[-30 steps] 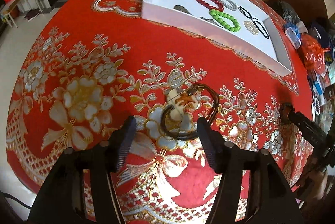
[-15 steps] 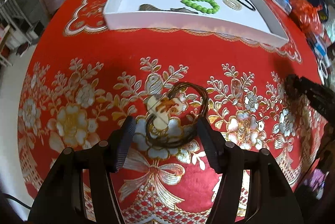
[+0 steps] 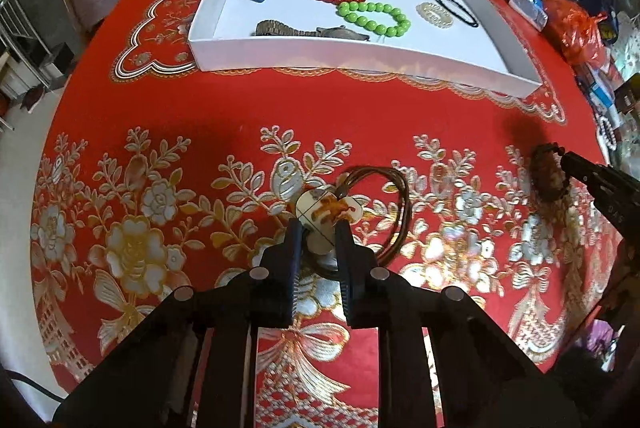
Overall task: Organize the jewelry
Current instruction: 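Grasp the brown cord pendant necklace with the left tool while the right tool grasps the dark wooden bead bracelet, then carry the pendant into the tray and open the left tool while the right tool releases the wooden bracelet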
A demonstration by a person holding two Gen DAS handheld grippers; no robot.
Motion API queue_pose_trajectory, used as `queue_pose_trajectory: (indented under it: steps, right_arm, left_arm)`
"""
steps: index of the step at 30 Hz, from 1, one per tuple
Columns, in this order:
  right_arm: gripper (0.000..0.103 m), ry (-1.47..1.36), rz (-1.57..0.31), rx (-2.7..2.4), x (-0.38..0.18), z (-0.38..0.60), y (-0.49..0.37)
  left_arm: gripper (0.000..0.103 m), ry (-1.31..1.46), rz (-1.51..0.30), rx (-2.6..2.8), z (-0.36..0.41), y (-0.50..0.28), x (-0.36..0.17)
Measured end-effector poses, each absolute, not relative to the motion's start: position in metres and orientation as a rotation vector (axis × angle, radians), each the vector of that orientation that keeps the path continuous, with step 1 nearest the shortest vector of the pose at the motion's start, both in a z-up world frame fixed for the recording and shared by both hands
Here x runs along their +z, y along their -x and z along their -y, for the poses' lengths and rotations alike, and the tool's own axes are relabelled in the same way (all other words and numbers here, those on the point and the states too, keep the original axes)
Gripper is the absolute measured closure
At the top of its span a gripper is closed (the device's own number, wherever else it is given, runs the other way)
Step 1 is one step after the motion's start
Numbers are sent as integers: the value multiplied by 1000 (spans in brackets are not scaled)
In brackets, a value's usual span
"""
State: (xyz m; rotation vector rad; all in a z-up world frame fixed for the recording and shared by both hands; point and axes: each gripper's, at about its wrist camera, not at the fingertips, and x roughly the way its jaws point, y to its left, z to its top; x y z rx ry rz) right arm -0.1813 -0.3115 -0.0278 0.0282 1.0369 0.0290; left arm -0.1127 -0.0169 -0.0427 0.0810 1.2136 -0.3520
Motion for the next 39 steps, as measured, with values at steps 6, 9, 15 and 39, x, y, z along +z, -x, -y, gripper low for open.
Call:
queue_pose_trajectory:
  steps: [6,9,15,39]
  right_arm:
    - [95,-32,-989,55,0,310,184]
    - [95,-46,-963,63,16,312,184]
    - [95,-43,-927,73,42,312,178]
    - [95,-72,-888,159,79,282,94]
  left_arm:
    - [88,-52,-1176,-379,18,115,-25]
    - [88,-50,-1149,-389,23,118,-8]
    - [88,-25,-1108,-406,33,108,21]
    - [88,-81,-1084,-426,91,38,41]
